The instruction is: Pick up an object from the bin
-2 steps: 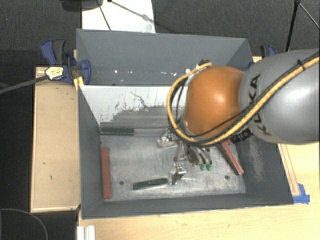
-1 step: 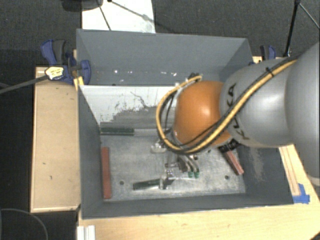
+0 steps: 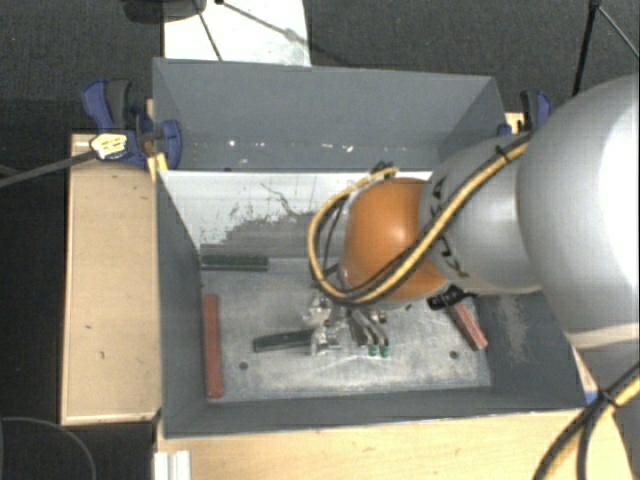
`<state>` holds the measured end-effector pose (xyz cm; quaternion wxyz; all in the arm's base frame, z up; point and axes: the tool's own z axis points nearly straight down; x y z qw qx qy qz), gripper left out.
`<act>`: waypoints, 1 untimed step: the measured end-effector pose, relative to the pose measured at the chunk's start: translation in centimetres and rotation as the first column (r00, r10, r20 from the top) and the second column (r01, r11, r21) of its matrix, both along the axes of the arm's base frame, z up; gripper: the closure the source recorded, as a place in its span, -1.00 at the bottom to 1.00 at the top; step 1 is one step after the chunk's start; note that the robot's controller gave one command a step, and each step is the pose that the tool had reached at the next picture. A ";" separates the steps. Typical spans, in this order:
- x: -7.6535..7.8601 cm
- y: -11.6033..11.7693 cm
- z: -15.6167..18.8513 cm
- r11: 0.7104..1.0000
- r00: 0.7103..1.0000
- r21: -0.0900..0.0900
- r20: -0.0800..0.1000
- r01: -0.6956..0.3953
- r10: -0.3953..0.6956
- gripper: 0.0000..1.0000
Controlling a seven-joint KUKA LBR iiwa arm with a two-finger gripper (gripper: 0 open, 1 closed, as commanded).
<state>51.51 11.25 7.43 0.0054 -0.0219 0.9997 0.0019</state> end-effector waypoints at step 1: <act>0.0 0.0 0.0 1.000 1.000 0.000 0.000 0.001 -0.001 1.00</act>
Offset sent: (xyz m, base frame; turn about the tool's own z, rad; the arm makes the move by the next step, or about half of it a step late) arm -0.0135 0.0228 0.1395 -0.0416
